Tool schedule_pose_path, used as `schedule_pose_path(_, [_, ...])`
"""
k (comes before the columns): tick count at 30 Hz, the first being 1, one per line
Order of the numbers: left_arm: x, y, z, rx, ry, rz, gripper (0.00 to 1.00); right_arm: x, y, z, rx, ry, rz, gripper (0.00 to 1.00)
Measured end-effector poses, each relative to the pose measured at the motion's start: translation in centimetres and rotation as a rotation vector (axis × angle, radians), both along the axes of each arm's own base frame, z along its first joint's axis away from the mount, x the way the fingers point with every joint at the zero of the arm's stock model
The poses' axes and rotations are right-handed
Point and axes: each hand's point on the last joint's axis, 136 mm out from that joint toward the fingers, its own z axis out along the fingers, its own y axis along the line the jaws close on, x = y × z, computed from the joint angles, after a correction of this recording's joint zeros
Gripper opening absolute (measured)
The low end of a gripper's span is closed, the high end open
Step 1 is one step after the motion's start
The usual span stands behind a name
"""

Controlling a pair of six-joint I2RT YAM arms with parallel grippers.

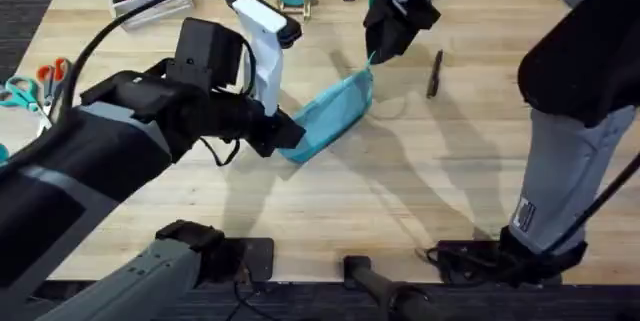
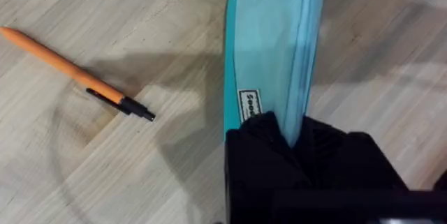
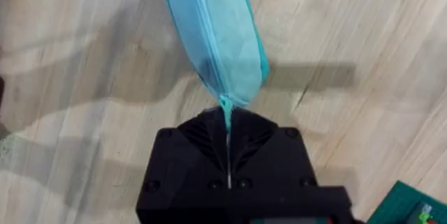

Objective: Unzip the bag, pick up the pens from the table one at a time and place them inside, then zip the bag closed.

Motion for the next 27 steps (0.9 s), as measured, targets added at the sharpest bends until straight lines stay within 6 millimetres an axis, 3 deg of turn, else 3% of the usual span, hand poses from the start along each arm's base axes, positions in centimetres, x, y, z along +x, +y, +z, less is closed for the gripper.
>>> schedule_pose_path(27, [0.0, 0.0, 0.0, 0.0, -0.001, -0.001, 0.042, -4.5, 6.7, 0.4, 0.032, 0.007, 0.183, 0.031])
